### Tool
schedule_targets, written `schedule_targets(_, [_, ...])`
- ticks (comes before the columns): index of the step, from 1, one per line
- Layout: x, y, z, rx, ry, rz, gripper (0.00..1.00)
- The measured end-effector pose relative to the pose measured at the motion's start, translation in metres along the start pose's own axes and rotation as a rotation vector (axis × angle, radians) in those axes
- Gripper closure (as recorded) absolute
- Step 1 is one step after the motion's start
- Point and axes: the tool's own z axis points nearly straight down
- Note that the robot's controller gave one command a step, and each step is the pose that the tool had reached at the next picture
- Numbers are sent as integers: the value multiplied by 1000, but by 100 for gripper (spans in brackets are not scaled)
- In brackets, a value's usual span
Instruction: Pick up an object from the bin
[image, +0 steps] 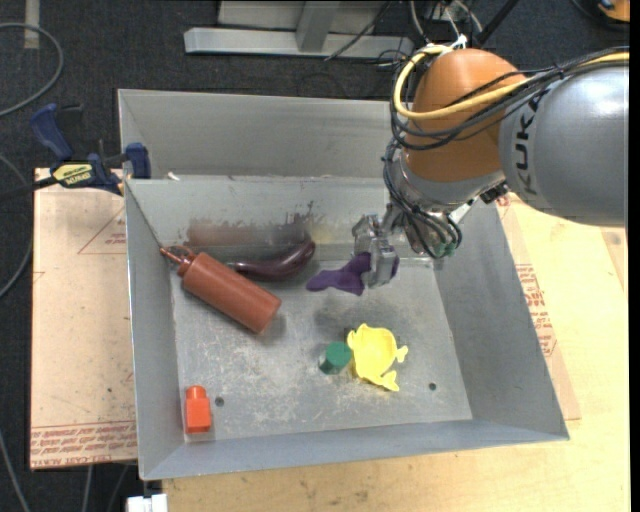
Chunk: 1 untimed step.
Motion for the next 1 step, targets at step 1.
schedule_targets(1, [3,4,-44,-1,7,-26,100])
